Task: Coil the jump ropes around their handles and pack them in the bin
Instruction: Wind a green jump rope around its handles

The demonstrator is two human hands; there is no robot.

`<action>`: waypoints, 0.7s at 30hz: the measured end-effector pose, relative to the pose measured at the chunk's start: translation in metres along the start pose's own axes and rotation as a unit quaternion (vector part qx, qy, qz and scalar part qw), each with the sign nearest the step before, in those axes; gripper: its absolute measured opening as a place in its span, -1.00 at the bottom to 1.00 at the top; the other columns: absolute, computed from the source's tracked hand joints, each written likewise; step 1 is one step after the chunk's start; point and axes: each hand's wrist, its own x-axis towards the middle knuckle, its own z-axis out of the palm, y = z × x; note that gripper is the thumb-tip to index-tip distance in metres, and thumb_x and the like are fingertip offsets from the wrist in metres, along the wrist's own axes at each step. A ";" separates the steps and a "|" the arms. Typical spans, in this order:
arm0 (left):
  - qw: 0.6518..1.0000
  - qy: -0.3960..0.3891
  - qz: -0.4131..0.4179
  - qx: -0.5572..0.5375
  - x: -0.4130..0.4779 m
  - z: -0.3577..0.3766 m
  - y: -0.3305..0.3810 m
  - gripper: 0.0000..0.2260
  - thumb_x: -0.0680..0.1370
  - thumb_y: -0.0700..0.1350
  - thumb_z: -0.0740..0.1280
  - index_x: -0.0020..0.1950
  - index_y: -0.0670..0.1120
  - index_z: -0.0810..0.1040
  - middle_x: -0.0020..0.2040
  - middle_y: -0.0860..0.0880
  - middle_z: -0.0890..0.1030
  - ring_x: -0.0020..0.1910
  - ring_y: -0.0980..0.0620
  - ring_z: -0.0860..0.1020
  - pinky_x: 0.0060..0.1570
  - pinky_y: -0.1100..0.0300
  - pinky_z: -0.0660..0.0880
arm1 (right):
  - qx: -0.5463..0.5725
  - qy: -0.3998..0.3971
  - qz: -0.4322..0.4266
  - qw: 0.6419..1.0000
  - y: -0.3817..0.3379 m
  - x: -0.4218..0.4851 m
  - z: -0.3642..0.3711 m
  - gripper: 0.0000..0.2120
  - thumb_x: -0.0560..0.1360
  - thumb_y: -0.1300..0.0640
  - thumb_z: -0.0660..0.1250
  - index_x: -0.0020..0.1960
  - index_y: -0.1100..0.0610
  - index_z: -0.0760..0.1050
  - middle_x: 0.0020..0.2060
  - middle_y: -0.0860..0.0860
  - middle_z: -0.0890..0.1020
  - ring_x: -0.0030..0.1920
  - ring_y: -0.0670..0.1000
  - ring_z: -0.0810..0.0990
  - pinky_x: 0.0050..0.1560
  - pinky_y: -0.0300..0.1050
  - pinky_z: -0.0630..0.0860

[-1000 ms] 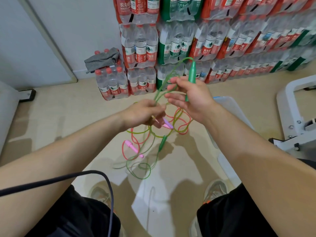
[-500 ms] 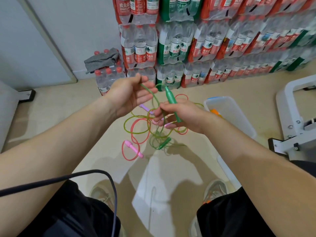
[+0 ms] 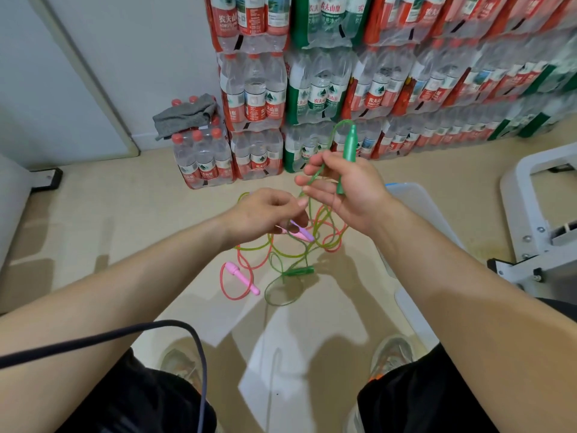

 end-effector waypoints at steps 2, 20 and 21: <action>0.999 -0.012 0.006 0.047 -0.001 -0.003 -0.003 -0.72 0.65 -0.04 0.29 0.00 -0.25 0.64 -0.06 -0.17 0.71 -0.07 -0.01 0.67 -0.02 0.27 0.56 | 0.013 0.027 -0.015 0.999 -0.003 0.002 -0.004 -0.80 0.69 0.16 0.19 0.00 0.23 0.53 -0.16 0.12 0.65 -0.10 0.13 0.74 -0.20 -0.11 0.66; 0.940 0.163 -0.065 -0.293 0.006 -0.041 0.020 -0.64 0.71 0.10 0.10 0.13 -0.14 0.53 -0.04 -0.08 0.72 -0.14 -0.02 0.72 -0.12 0.10 0.66 | -0.216 -0.112 0.052 0.969 0.011 -0.011 0.001 -0.83 0.67 0.16 0.24 -0.04 0.16 0.55 -0.21 0.04 0.64 -0.24 0.06 0.70 -0.29 -0.16 0.63; 0.954 0.128 -0.074 -0.262 0.004 -0.037 0.019 -0.58 0.69 0.17 0.08 0.15 -0.13 0.55 0.01 -0.08 0.71 -0.10 -0.03 0.71 -0.04 0.07 0.62 | -0.185 -0.096 0.045 0.977 0.010 -0.011 0.002 -0.83 0.68 0.17 0.23 -0.03 0.17 0.55 -0.21 0.04 0.64 -0.26 0.05 0.71 -0.32 -0.17 0.63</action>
